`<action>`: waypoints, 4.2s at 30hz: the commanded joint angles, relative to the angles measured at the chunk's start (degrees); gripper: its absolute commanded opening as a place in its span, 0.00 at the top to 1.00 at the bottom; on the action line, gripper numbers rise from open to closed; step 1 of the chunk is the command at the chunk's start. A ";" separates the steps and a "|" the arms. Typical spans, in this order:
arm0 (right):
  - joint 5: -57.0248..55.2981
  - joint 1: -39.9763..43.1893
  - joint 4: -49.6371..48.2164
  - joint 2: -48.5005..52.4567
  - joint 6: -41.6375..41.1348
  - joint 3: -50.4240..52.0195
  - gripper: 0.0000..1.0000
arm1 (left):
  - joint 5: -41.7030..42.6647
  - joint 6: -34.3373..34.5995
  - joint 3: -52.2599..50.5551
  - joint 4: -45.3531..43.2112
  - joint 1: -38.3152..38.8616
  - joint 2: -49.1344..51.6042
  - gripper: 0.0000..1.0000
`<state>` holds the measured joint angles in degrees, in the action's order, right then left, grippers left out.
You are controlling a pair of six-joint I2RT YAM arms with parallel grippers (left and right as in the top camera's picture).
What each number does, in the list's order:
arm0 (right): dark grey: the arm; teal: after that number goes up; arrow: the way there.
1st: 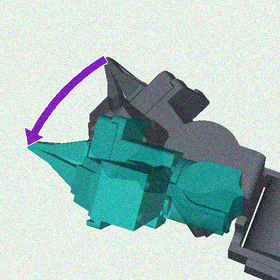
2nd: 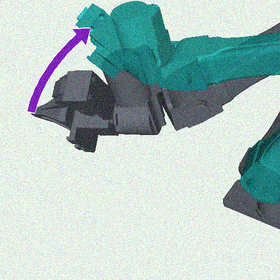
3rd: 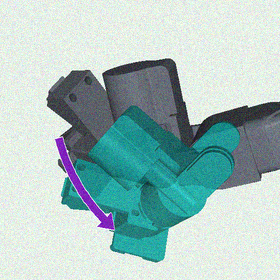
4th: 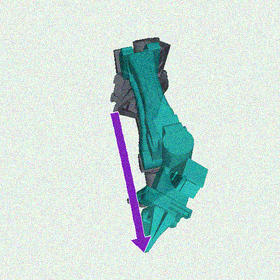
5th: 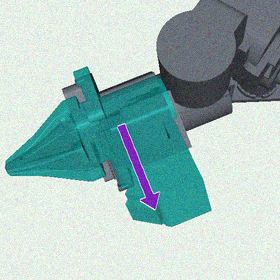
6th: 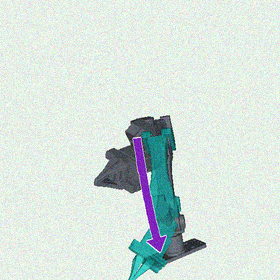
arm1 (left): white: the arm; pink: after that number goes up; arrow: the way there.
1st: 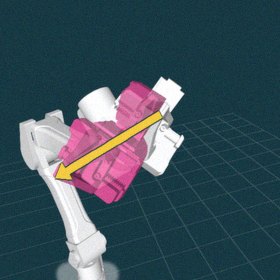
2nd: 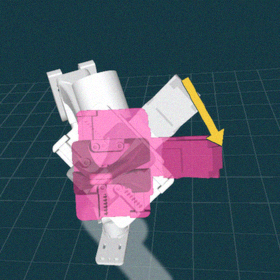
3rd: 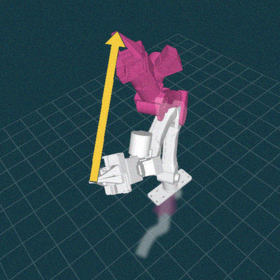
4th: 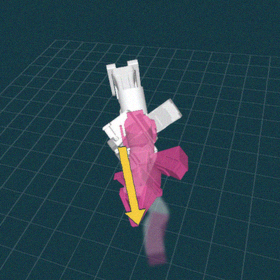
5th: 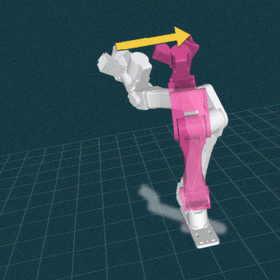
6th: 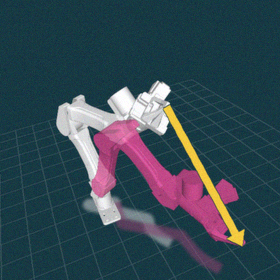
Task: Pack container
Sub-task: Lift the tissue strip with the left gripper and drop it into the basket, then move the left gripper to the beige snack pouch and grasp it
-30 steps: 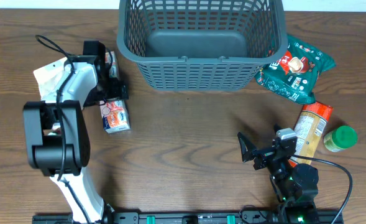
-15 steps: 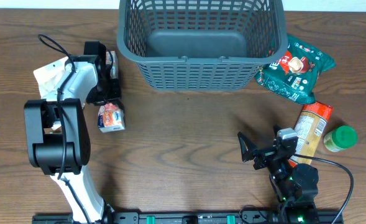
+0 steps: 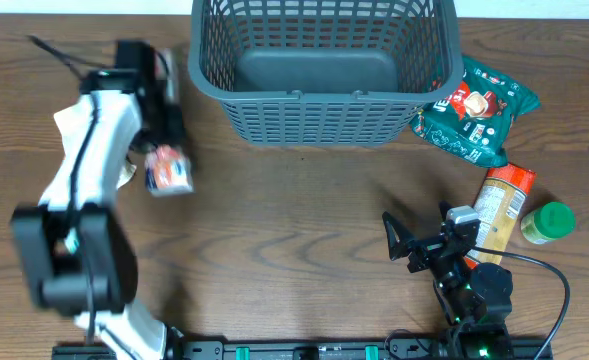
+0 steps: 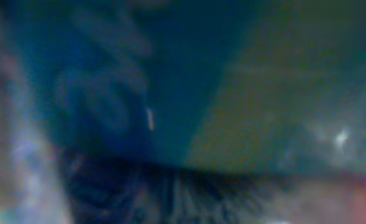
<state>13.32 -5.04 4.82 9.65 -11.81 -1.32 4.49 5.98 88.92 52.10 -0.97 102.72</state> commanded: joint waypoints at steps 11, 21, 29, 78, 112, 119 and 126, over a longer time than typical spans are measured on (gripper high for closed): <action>0.66 0.55 0.13 0.02 -1.03 0.15 0.01 | 10.19 -7.41 4.11 -15.17 -0.09 -25.38 0.94; 0.70 0.55 0.13 0.02 -1.07 0.15 0.01 | 17.38 -26.25 17.90 -17.44 10.86 -17.68 0.94; 0.79 0.55 0.13 0.02 -1.27 0.15 0.01 | 17.35 -39.28 29.53 -17.53 20.31 -6.34 0.95; 3.23 0.57 0.02 0.02 -1.88 0.15 0.01 | -5.46 -43.41 29.53 -14.82 18.86 -2.69 0.01; 3.26 0.57 0.00 0.02 -1.90 0.15 0.01 | 3.72 -12.52 0.70 -1.20 -21.14 6.34 0.01; 4.15 0.57 -0.09 0.02 -1.92 0.15 0.01 | 3.67 -12.52 0.52 -3.56 -21.27 15.26 0.01; 5.57 0.57 -0.13 0.02 -1.90 0.15 0.01 | 3.65 -12.52 0.52 -6.38 -21.27 19.63 0.02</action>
<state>17.39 -5.04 4.54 9.65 -13.04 -1.32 7.57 -7.27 89.54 46.37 -22.09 121.58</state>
